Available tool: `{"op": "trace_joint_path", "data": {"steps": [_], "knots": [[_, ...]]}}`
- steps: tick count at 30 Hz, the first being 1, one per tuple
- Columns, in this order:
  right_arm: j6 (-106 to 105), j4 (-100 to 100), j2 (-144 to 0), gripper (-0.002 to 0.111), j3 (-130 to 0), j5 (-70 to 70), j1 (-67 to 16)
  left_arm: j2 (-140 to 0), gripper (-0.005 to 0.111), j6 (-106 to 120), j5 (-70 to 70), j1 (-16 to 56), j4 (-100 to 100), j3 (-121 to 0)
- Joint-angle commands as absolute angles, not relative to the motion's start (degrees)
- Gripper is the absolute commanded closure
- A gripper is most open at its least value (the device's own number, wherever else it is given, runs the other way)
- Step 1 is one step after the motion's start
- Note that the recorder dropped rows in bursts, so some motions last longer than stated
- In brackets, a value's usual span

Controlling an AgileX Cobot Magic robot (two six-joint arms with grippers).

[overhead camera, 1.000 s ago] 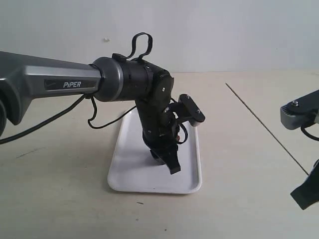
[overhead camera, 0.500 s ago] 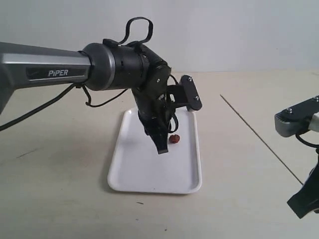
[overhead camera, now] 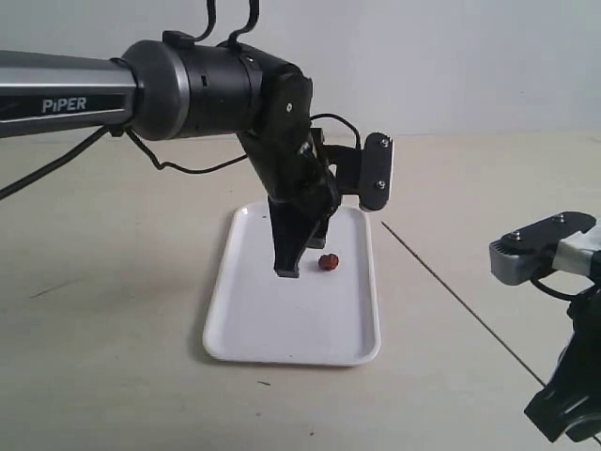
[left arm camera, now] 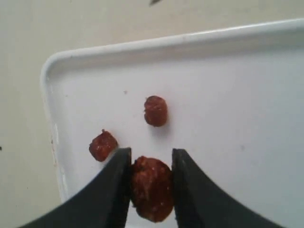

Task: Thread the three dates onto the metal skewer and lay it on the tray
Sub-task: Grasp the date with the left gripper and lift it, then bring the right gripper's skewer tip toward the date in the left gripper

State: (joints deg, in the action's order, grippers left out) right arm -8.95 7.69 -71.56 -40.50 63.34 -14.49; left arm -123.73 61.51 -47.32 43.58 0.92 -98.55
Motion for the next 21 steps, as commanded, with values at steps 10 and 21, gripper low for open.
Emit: {"op": "trace_joint_path", "data": {"steps": [10,21], "knots": [[-15.4,14.0,-71.7,0.108,-40.3,69.1,-14.2,-120.1,0.077,82.3,-59.6,41.1,-12.7,-98.6],[-20.4,18.2,-72.9,0.108,-40.3,70.0,-14.2,-119.9,0.077,97.6,-61.0,41.1,-10.4,-98.6]]}}
